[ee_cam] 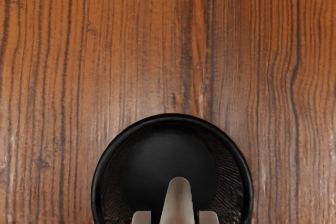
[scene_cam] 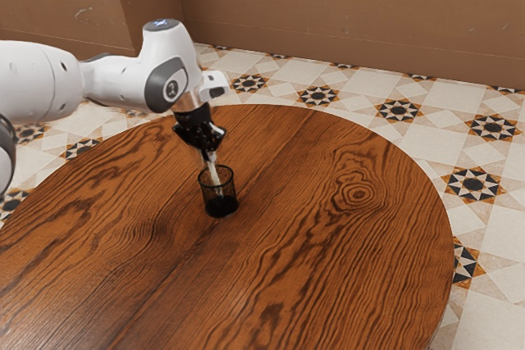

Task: Take the marker out of the pen holder and place it to the left of the pen holder.

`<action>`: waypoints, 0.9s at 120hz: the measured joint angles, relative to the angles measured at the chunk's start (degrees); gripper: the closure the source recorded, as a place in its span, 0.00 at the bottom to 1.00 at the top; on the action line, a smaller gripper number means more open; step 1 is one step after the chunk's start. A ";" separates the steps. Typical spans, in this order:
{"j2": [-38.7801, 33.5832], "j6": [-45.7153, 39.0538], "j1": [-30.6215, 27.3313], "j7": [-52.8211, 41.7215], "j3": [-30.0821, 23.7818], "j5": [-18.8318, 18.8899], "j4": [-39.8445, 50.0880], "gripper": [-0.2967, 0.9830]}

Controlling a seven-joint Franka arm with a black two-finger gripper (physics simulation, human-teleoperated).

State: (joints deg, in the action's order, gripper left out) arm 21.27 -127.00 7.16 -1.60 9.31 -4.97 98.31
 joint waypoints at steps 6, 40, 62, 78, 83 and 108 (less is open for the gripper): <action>-3.32 0.12 0.27 0.27 0.15 0.37 1.39 0.82; -13.46 2.18 -2.37 0.98 2.33 5.65 5.41 0.84; -5.15 -1.17 -7.94 -1.11 2.46 8.65 1.57 0.84; -0.21 -6.70 -8.55 -3.55 2.41 9.23 -1.80 0.84; 0.88 -8.33 -8.70 -4.42 2.47 9.32 -2.59 0.85; 6.00 -15.89 -8.96 -7.91 2.47 9.36 -5.34 0.85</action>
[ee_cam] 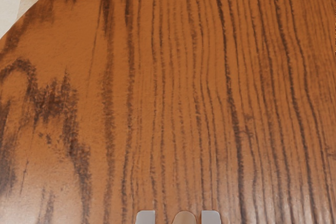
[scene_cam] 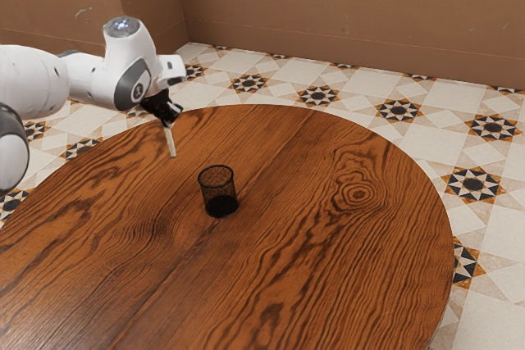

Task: Take the marker out of the pen holder and place it to the left of the pen holder.

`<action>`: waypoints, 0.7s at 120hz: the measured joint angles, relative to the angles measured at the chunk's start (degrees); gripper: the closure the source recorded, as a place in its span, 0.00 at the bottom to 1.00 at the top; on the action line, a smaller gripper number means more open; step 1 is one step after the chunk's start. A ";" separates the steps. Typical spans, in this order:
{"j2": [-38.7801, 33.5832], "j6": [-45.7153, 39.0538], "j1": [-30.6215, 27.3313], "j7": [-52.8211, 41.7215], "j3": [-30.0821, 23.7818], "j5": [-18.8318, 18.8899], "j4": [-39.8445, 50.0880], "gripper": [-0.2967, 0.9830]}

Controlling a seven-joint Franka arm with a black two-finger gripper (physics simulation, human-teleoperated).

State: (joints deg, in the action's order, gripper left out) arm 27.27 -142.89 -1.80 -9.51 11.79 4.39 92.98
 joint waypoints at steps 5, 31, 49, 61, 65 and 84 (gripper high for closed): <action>1.34 -1.47 0.11 -0.58 -0.15 0.04 -0.97 0.85; 5.10 -9.34 0.06 -3.27 -0.50 -0.68 -2.06 0.85; 6.90 -12.21 0.08 -4.99 -0.84 -2.08 -2.07 0.85; 7.82 -13.53 0.01 -6.03 -0.94 -3.09 -2.05 0.85; 8.02 -13.94 -0.01 -6.36 -0.97 -3.35 -2.05 0.85; 8.52 -15.42 0.01 -7.81 -1.11 -4.08 -1.99 0.83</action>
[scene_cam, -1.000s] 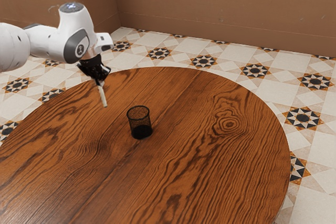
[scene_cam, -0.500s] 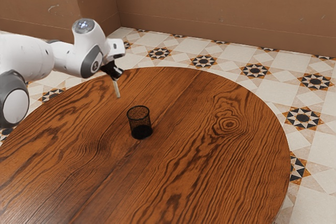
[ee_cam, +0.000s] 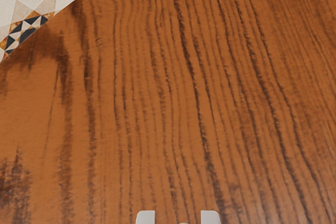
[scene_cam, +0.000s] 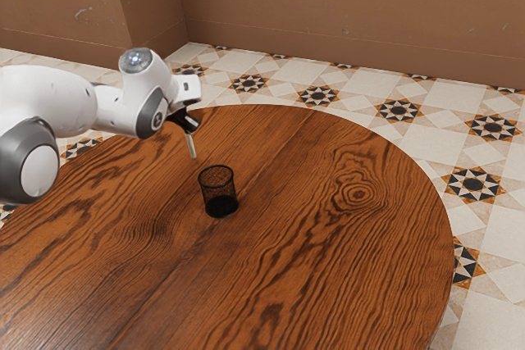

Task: Take the marker out of the pen holder and place it to the left of the pen holder.

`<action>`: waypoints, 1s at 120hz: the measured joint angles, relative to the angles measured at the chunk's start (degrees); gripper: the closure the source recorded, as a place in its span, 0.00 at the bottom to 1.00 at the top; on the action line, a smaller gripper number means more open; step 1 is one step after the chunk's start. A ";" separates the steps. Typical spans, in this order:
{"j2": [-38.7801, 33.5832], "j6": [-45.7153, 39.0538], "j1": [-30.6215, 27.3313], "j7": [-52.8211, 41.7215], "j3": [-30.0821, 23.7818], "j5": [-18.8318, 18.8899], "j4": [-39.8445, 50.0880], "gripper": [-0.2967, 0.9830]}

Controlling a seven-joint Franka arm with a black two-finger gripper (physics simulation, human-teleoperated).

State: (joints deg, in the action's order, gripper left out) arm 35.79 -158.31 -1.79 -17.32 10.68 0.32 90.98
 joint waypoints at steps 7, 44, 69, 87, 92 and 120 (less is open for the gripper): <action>-0.04 -0.22 0.03 -0.71 -0.39 -0.55 0.11 0.72; -19.31 1.31 2.77 -3.72 -0.49 -1.54 13.76 0.35; -39.62 32.46 6.60 -3.98 -0.43 -1.00 7.54 0.28; -42.22 49.38 5.66 -2.35 -2.41 2.43 4.19 0.25; -42.40 52.40 6.02 -1.84 -2.89 3.25 3.93 0.25; -41.77 61.51 5.92 1.45 -3.09 4.99 3.60 0.24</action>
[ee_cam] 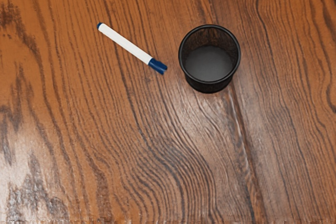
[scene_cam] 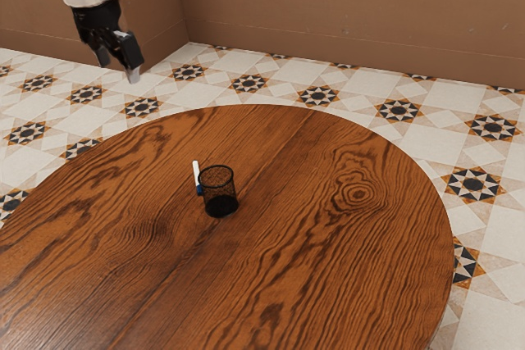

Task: Take the marker out of the pen holder and place it to the left of the pen holder.

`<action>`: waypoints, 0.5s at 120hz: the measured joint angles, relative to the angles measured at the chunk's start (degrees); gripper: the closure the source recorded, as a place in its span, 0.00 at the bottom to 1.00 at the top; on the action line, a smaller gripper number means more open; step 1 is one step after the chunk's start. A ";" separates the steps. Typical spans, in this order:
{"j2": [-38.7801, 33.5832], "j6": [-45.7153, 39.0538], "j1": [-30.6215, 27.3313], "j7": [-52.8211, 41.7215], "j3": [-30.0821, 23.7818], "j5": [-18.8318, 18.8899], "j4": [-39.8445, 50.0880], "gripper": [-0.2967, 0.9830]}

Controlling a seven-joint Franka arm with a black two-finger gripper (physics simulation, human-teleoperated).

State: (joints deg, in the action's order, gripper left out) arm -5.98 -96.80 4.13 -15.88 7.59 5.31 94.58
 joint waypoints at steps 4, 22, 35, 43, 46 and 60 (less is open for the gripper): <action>0.01 0.64 0.04 0.47 -0.04 0.07 0.09 0.24; 0.03 2.53 0.93 2.27 -0.25 0.18 0.45 0.23; 0.03 3.24 1.11 3.32 -0.53 0.21 0.66 0.23; 0.03 3.52 1.12 3.88 -0.56 0.22 0.82 0.23; 0.03 3.61 1.09 4.07 -0.56 0.22 0.86 0.23; -0.15 3.89 1.06 4.85 -0.58 0.25 0.87 0.23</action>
State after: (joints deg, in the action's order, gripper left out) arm -6.12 -92.91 5.20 -11.02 7.01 5.56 95.45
